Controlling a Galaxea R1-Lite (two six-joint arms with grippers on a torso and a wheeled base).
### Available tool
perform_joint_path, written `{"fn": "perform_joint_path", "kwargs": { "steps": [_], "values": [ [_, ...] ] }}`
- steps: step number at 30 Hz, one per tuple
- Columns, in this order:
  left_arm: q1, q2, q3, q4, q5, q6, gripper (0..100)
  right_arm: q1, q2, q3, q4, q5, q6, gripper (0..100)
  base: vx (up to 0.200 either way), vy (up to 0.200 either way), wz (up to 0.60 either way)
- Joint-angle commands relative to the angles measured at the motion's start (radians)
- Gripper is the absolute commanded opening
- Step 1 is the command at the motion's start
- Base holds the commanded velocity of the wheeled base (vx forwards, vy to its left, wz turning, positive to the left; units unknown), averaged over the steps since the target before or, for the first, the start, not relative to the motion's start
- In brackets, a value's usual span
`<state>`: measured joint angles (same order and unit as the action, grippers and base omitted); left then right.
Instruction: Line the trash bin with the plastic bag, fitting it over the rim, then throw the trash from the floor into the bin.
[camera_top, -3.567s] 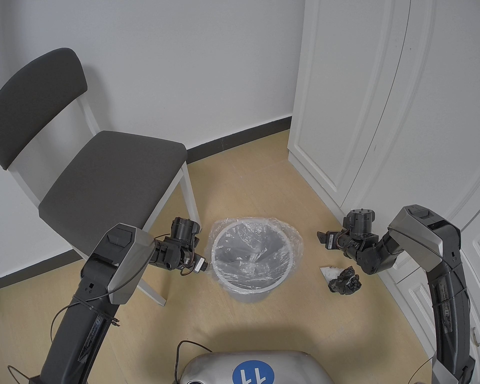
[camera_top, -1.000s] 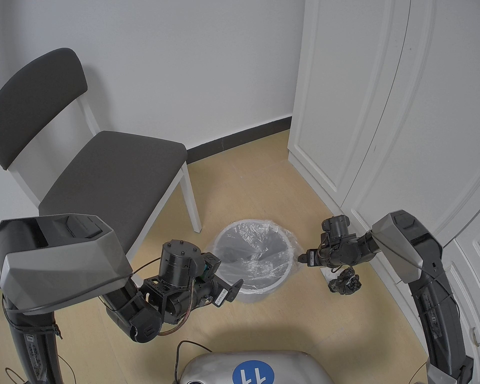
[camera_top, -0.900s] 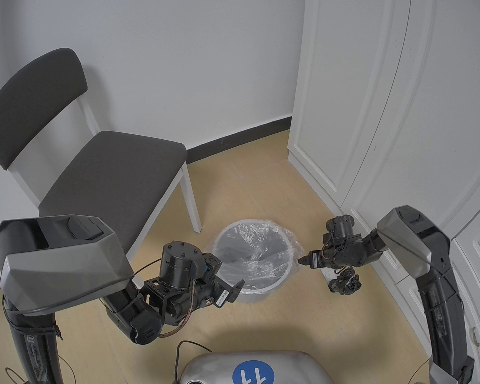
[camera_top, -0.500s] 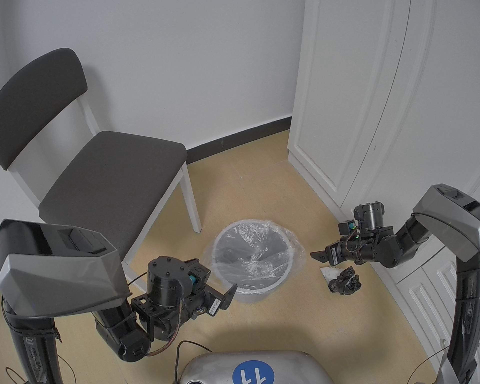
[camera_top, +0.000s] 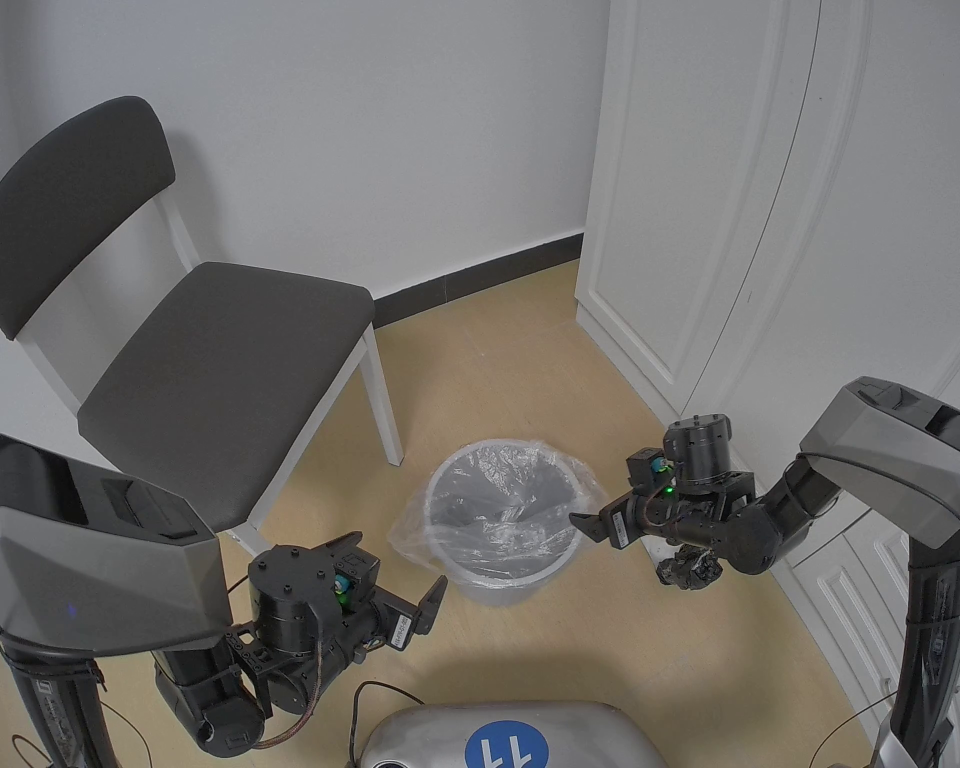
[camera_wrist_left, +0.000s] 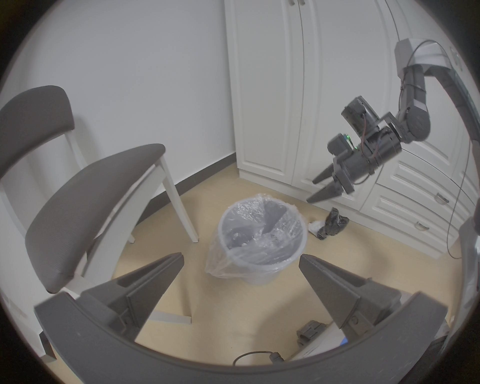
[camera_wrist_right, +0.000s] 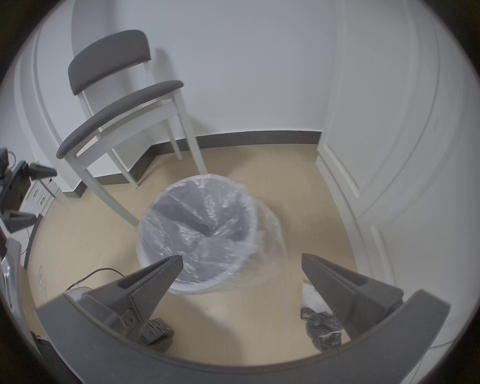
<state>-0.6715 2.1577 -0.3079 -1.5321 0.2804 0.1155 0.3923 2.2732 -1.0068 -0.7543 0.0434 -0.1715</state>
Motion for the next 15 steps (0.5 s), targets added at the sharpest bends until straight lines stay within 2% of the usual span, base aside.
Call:
{"fn": "perform_joint_path", "kwargs": {
  "steps": [1,2,4,7,11,15],
  "values": [
    [0.020,-0.085,0.021,0.000,0.040,0.007,100,0.069,0.035,-0.107,0.101,-0.034,-0.033,100,0.000,0.000,0.00],
    [0.020,-0.091,0.024,0.000,0.043,0.007,100,0.072,0.035,-0.116,0.115,-0.037,-0.037,100,0.000,0.000,0.00],
    [0.018,-0.147,0.061,0.000,0.051,0.007,100,0.111,0.026,-0.204,0.237,-0.056,-0.046,100,0.000,0.000,0.00],
    [0.006,-0.171,0.087,0.000,0.074,0.013,100,0.149,0.042,-0.256,0.286,-0.094,-0.045,100,0.000,0.000,0.00],
    [0.000,-0.220,0.082,0.000,0.111,0.041,100,0.184,0.092,-0.296,0.294,-0.154,-0.046,100,0.000,0.000,0.00],
    [0.001,-0.231,0.092,0.000,0.117,0.084,100,0.212,0.135,-0.335,0.297,-0.157,-0.036,100,0.000,0.000,0.00]
  ]
}}
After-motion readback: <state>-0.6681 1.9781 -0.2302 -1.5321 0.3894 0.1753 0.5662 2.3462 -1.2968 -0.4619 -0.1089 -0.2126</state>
